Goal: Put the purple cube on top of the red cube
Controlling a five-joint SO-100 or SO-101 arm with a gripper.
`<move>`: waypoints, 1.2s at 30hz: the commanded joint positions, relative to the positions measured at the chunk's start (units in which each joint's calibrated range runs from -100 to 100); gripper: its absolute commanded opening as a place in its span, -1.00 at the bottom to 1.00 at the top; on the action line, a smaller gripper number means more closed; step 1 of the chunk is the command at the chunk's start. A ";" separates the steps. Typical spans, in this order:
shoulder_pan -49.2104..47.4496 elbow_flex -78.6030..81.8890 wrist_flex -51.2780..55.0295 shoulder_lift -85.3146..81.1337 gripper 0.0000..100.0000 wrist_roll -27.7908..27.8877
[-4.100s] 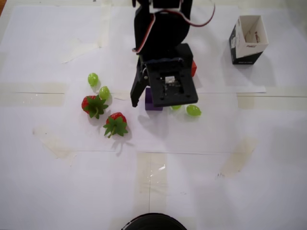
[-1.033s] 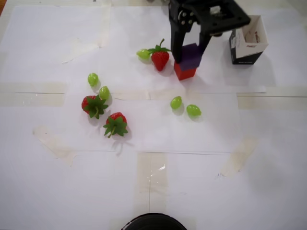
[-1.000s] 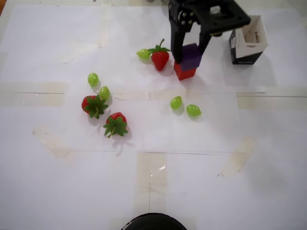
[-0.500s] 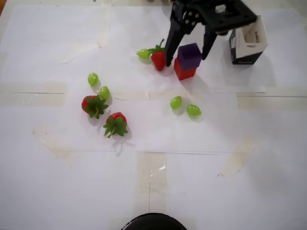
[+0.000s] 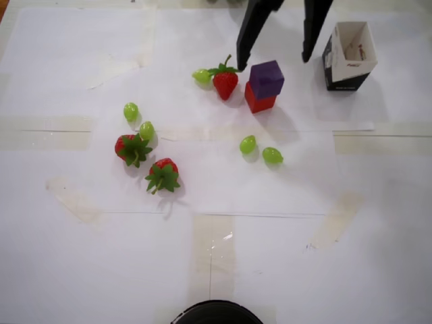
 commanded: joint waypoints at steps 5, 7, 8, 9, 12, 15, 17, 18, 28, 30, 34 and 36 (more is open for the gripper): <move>4.02 15.35 0.24 -33.70 -0.69 -2.74; 6.60 22.63 0.49 -42.47 -0.90 -2.83; 7.85 25.90 0.81 -46.60 -0.96 -2.74; 9.25 28.72 1.55 -50.30 -1.00 -2.44; 12.11 34.17 2.45 -57.86 -1.00 -0.49; 13.07 38.81 2.53 -62.42 -1.00 0.29; 14.02 42.90 0.32 -64.66 -1.00 1.32; 14.39 45.26 -0.99 -65.52 -1.00 1.71; 15.79 61.90 -16.92 -67.84 -1.00 1.27; 15.86 61.99 -15.20 -68.01 -1.00 1.12; 16.97 61.99 -12.91 -68.01 -1.00 2.39; 17.11 61.99 -9.24 -68.01 -1.00 2.74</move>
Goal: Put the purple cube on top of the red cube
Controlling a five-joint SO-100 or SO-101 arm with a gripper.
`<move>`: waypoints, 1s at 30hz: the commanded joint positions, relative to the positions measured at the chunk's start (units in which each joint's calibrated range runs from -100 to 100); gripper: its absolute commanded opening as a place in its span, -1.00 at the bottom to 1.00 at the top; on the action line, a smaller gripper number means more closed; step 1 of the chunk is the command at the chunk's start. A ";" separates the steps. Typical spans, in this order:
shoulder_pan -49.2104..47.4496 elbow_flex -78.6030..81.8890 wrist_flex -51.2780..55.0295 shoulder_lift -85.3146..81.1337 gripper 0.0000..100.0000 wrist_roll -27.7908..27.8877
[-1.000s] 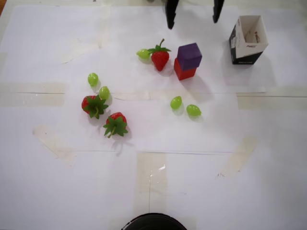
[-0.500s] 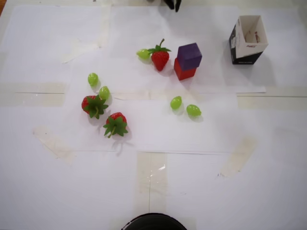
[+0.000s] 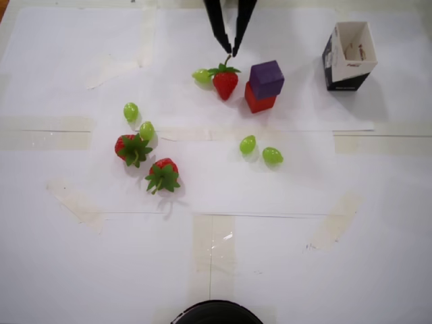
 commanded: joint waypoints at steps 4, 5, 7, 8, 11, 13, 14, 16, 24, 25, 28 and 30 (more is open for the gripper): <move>0.56 0.00 8.79 -1.13 -1.00 1.22; 0.56 0.00 11.07 -1.13 -1.00 1.32; 0.63 0.00 14.02 -1.13 -1.00 1.56; 0.63 0.00 15.16 -1.13 -1.00 1.66; 0.63 0.00 18.84 -1.13 -1.00 3.47; 0.78 0.00 20.96 -1.13 -1.00 4.84; 0.78 0.00 21.70 -1.13 -1.00 5.03; 0.78 0.00 23.57 -1.13 -1.00 5.67; 0.70 0.00 30.93 -1.13 -1.00 3.76; 0.70 0.00 30.93 -1.13 -1.00 3.71; 0.48 0.00 30.52 -1.13 -1.00 3.52; 0.34 0.00 30.36 -1.13 -1.00 3.47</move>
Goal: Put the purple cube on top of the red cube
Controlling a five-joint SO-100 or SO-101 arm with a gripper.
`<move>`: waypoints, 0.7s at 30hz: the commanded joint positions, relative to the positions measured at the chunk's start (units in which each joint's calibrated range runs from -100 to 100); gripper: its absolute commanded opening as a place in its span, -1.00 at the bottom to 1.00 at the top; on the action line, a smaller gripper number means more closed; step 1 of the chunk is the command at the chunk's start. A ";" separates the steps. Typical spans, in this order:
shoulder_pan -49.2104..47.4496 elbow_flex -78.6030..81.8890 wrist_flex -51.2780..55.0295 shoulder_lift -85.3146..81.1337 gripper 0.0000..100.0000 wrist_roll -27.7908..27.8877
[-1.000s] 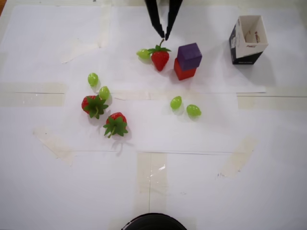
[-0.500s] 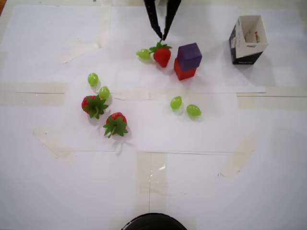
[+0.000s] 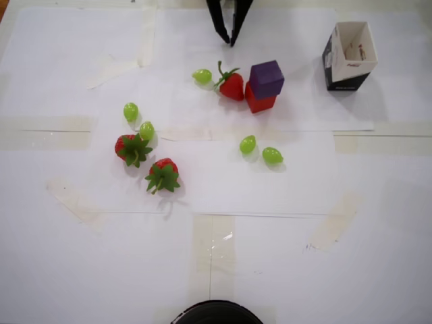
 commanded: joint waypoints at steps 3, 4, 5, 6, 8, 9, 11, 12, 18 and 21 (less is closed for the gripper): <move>0.04 0.00 0.24 -0.13 -1.00 -0.24; 0.04 0.00 0.32 -0.13 -1.00 -0.24; -0.11 0.00 0.41 -0.13 -1.00 0.00; -0.18 0.00 0.49 -0.13 -1.00 0.39; -0.40 0.00 0.57 -0.13 -1.00 1.27; -0.62 0.00 0.81 -0.13 -1.00 1.56; -0.99 0.00 2.04 -0.13 -1.00 1.76; -1.14 0.00 2.53 -0.13 -1.00 1.95; -1.21 0.00 3.18 -0.13 -1.00 3.81; -1.51 0.00 2.45 -0.13 -1.00 4.20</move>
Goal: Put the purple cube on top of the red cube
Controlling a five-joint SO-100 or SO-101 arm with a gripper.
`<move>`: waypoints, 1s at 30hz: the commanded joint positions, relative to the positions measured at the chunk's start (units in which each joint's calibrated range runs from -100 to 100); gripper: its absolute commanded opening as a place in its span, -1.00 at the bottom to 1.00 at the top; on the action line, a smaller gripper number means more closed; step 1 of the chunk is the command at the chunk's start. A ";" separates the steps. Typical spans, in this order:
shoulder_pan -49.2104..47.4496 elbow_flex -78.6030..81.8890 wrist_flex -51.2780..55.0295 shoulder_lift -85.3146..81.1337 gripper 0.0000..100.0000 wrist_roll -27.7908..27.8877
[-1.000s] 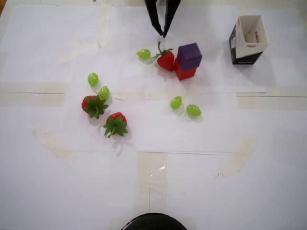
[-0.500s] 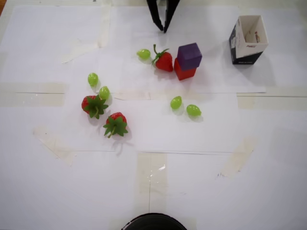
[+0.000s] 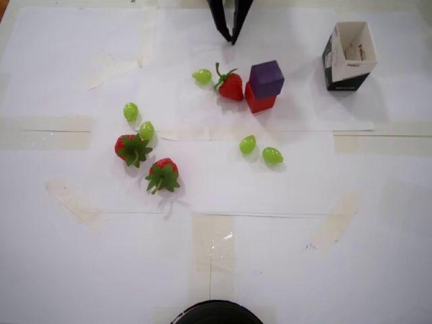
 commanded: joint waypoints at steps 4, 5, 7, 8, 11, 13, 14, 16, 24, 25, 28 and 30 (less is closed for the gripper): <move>-0.97 0.00 -0.98 0.14 -1.00 0.00; -0.97 0.00 -0.49 0.14 -1.00 -0.39; -1.05 0.00 0.82 0.14 -1.00 0.24; -1.27 0.00 0.90 0.14 -1.00 0.29; -2.08 0.00 0.98 0.14 -1.00 0.93; -2.74 0.00 1.07 0.14 -1.00 1.12; -2.96 0.00 1.15 0.14 -0.99 1.17; -3.18 0.00 1.23 0.14 -0.99 1.42; -2.88 0.00 1.39 0.14 -1.00 2.10; -2.88 0.00 1.39 0.14 -1.00 2.10; -2.96 0.00 1.39 0.23 -1.00 2.10; -3.03 0.00 1.39 0.23 -1.00 2.10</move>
